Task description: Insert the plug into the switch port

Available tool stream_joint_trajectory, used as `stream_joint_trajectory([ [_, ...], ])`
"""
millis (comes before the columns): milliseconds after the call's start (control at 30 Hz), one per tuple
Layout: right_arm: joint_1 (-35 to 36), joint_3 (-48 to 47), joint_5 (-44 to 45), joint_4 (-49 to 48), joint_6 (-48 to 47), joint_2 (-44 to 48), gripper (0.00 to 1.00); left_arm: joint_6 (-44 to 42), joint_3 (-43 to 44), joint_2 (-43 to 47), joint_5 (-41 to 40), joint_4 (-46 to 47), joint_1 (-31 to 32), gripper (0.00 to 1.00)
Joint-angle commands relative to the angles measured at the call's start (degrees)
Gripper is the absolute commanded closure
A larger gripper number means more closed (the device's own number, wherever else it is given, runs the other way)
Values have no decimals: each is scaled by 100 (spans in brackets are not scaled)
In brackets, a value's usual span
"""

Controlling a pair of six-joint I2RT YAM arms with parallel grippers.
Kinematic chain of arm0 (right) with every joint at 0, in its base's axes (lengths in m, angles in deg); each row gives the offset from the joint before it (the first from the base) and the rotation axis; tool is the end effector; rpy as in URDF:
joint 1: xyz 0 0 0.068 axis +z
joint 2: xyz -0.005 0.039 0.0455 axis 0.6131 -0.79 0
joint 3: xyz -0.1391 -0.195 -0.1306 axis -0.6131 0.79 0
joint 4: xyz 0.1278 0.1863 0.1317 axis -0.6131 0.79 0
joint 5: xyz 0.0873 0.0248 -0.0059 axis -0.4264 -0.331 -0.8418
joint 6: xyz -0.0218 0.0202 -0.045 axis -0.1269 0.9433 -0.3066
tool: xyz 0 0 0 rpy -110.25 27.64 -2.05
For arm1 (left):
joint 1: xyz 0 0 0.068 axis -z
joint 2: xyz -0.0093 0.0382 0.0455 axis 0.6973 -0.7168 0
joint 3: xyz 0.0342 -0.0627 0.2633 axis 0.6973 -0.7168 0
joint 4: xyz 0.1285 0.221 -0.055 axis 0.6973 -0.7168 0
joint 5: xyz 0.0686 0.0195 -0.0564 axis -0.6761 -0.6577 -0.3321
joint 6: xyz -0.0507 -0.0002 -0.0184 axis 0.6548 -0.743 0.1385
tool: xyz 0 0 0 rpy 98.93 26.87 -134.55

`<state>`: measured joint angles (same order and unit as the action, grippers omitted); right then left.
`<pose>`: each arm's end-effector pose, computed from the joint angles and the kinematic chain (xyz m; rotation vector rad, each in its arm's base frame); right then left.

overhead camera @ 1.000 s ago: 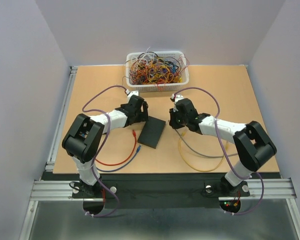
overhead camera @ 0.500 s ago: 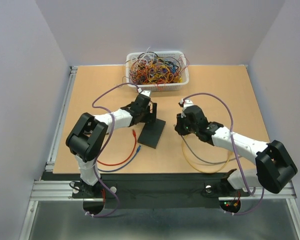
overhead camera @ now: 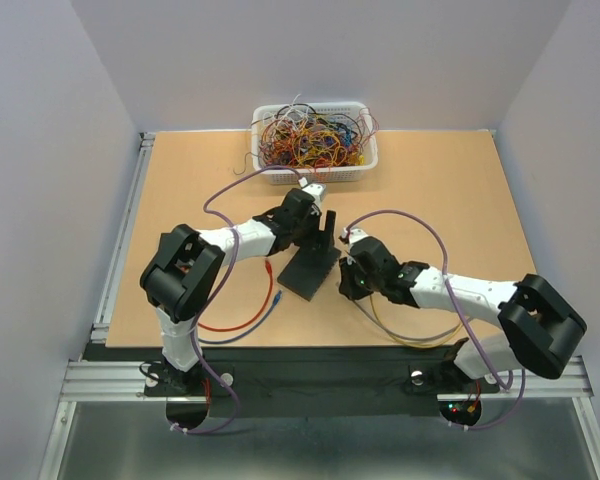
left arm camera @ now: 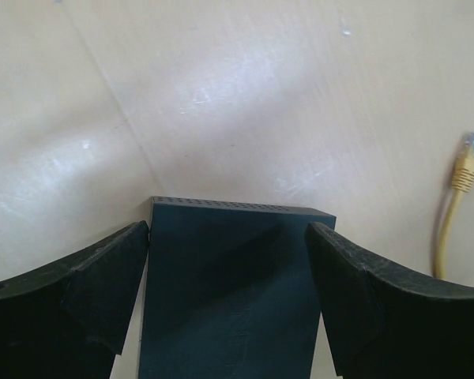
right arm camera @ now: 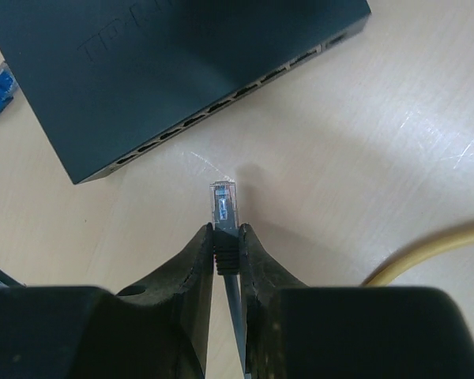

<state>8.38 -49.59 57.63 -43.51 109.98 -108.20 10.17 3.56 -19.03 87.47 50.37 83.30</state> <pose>0.1849 0.1908 0.1760 -0.5124 2.4102 0.4888 0.3075 -0.2545 0.1861 0.4798 2.2198 -0.6570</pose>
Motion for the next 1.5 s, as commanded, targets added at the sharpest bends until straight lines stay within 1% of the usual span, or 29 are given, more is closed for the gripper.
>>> stream_joint_trajectory([
  [0,153,-58,259,-301,127,-73,99,-25,261,185,595,277,99,8],
  [133,188,-32,312,-309,127,-65,100,-7,191,334,806,426,107,8],
  [167,206,-23,312,-309,135,-56,100,-7,190,369,754,409,99,8],
  [200,214,-23,303,-309,135,-56,100,-24,208,387,684,391,99,8],
  [300,267,-6,321,-327,179,-30,99,-86,340,536,79,93,81,8],
  [400,346,64,347,-406,232,-3,100,-104,279,773,-125,-22,-24,8],
  [533,408,196,453,-573,285,23,99,36,-230,1081,-275,74,-314,8],
  [600,408,232,505,-643,294,6,100,177,-511,1309,-187,372,-367,8],
  [633,417,240,514,-643,302,-12,100,221,-843,1458,-74,513,-376,8],
  [667,417,258,514,-643,302,-29,100,282,-1012,1546,-3,819,-367,8],
  [700,417,267,514,-844,311,-47,100,344,-1170,1617,41,970,-376,9],
  [767,425,249,462,-933,311,-108,99,502,-1636,1801,138,1399,-367,8],
  [867,443,241,374,-1091,276,-187,99,661,-2111,1942,252,1883,-367,9],
  [900,460,249,321,-1126,250,-205,99,696,-2312,1960,418,2024,-367,9],
  [933,478,258,321,-1162,232,-223,100,757,-2436,2004,498,2391,-376,9],
  [1033,504,241,312,-1250,162,-284,99,872,-2831,2057,630,2990,-358,11],
  [1167,522,188,277,-1337,100,-433,100,968,-3149,2048,666,3501,-358,12],
  [1467,601,30,330,-1399,39,-671,100,933,-3264,1689,780,3845,-367,13],
])
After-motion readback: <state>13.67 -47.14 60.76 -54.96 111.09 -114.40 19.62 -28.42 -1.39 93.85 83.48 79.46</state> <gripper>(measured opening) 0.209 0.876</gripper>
